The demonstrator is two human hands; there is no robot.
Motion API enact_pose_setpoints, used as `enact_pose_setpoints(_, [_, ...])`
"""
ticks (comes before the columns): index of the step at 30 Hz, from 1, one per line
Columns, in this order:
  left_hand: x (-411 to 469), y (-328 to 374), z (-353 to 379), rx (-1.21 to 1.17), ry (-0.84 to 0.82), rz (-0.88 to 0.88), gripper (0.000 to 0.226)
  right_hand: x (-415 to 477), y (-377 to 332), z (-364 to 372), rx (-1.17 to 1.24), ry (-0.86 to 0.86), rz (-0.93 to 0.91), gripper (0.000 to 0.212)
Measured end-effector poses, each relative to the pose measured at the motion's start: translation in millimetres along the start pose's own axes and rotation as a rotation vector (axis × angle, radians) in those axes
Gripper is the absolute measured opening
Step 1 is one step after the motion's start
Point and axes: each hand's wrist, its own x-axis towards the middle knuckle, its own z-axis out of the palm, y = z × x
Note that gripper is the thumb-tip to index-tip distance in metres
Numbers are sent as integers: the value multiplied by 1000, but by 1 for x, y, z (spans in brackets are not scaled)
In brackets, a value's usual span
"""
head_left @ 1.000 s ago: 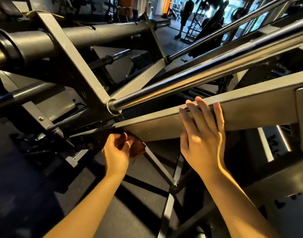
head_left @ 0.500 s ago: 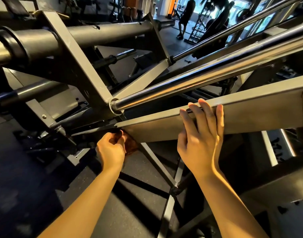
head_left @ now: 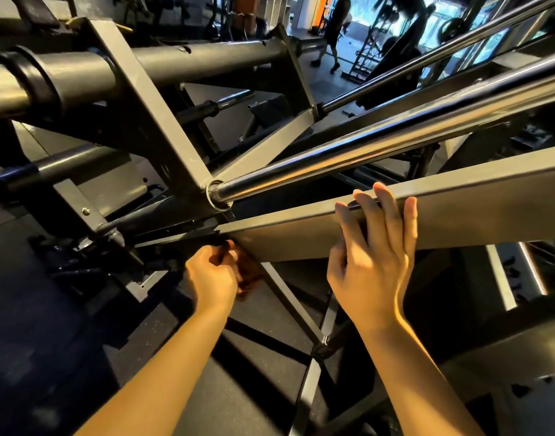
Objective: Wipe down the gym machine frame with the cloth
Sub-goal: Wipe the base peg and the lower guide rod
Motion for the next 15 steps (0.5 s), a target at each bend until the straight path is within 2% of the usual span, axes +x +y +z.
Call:
enact_pose_setpoints(2, [23, -9, -12, 63, 66, -166, 5, 0, -8, 0, 32, -35, -13, 36])
enact_pose_setpoints(4, [25, -10, -13, 68, 70, -191, 10, -2, -20, 4, 69, -121, -68, 36])
enact_pose_setpoints(5, [16, -6, -11, 25, 44, -154, 4, -4, -27, 8, 81, -168, -96, 38])
enact_pose_setpoints(7, [-14, 3, 2, -67, -64, -13, 13, -5, -35, 18, 105, -221, -128, 42])
enact_pose_setpoints(10, [-55, 14, 24, -162, -199, 82, 15, -5, -35, 34, 124, -200, -126, 39])
enact_pose_setpoints(12, [-54, 10, 32, -238, -169, 40, 9, -8, -30, 39, 125, -186, -142, 36])
enact_pose_setpoints(15, [-26, -5, 26, -279, -39, -67, 2, -12, -25, 43, 115, -143, -190, 35])
